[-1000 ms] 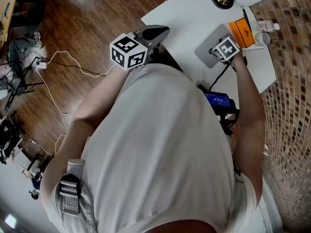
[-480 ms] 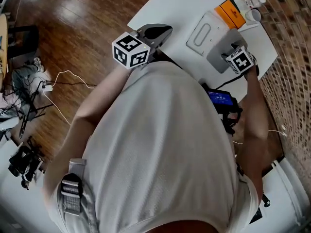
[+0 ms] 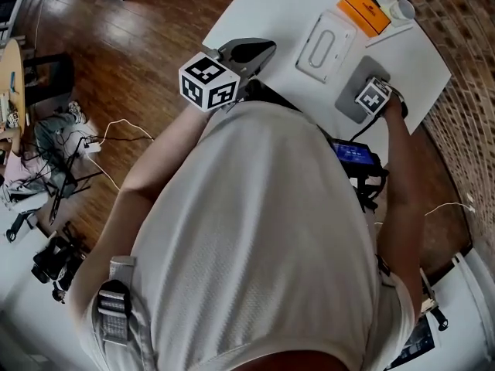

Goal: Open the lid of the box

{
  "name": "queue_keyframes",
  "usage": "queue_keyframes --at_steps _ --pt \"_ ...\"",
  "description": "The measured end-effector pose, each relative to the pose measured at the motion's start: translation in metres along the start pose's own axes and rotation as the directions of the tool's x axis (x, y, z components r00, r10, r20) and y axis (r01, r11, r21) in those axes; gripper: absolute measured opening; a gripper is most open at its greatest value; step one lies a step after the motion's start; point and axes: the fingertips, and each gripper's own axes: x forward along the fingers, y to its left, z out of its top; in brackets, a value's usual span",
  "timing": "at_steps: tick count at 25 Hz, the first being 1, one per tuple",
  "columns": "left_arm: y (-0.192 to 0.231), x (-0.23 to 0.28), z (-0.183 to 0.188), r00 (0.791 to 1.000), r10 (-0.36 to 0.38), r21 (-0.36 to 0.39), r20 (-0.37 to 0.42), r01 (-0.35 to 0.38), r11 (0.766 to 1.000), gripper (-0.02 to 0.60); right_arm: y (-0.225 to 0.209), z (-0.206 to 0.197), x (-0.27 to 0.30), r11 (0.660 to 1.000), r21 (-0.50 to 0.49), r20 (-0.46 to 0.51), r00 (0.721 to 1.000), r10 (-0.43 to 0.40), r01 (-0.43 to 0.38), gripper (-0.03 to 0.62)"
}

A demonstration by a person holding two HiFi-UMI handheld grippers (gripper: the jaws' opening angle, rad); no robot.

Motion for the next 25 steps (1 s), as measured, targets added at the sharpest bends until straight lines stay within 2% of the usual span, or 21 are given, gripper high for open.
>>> queue_keyframes --at_steps 6,9,10,11,12,13,14,16,19,21,22,23,25 --pt "-0.001 -0.007 -0.007 1.0 0.022 -0.013 -0.001 -0.022 1.0 0.002 0.003 0.001 0.0 1.0 0.008 0.038 0.999 0.01 -0.01 0.293" --pt "-0.003 -0.005 -0.009 1.0 0.013 -0.014 0.004 -0.013 1.0 0.002 0.0 0.002 -0.008 0.999 0.023 0.051 0.998 -0.024 0.023 0.299" --pt "-0.003 -0.005 -0.008 1.0 0.009 -0.014 0.006 -0.009 1.0 0.002 -0.003 0.006 -0.019 0.998 0.041 0.082 0.995 -0.054 0.051 0.284" --pt "-0.002 -0.004 -0.007 1.0 0.006 -0.015 0.01 -0.006 1.0 0.002 -0.008 0.014 -0.035 0.993 0.074 0.139 0.985 -0.098 0.088 0.236" --pt "-0.002 -0.003 -0.006 1.0 0.002 -0.015 0.014 -0.001 1.0 0.002 -0.016 0.025 -0.057 0.983 0.124 0.222 0.962 -0.158 0.133 0.147" --pt "-0.001 -0.002 -0.004 1.0 -0.003 -0.015 0.018 0.003 1.0 0.002 -0.024 0.039 -0.084 0.967 0.188 0.32 0.92 -0.225 0.172 0.027" --pt "-0.001 -0.001 -0.003 1.0 -0.008 -0.015 0.021 0.008 1.0 0.002 -0.031 0.052 -0.112 0.949 0.25 0.418 0.863 -0.283 0.19 0.002" --pt "-0.001 0.003 -0.001 0.999 -0.019 -0.012 0.027 0.019 1.0 0.002 -0.035 0.075 -0.163 0.931 0.323 0.586 0.738 -0.336 0.168 0.002" --pt "-0.005 0.009 0.006 0.998 -0.045 0.001 0.036 0.045 0.999 0.002 -0.021 0.103 -0.233 0.937 0.344 0.774 0.55 -0.314 0.05 0.002" --pt "-0.007 0.009 0.013 0.997 -0.065 0.016 0.041 0.064 0.998 0.002 -0.009 0.118 -0.272 0.942 0.335 0.851 0.435 -0.293 -0.02 0.002" --pt "-0.009 0.008 0.016 0.996 -0.074 0.024 0.044 0.073 0.997 0.002 -0.005 0.124 -0.287 0.944 0.329 0.874 0.391 -0.289 -0.037 0.002" --pt "-0.01 0.009 0.019 0.996 -0.082 0.033 0.046 0.081 0.996 0.002 -0.002 0.128 -0.297 0.945 0.324 0.888 0.359 -0.288 -0.043 0.002" --pt "-0.014 0.013 0.026 0.994 -0.103 0.059 0.044 0.1 0.993 0.002 -0.002 0.132 -0.309 0.947 0.318 0.899 0.329 -0.289 -0.037 0.002"
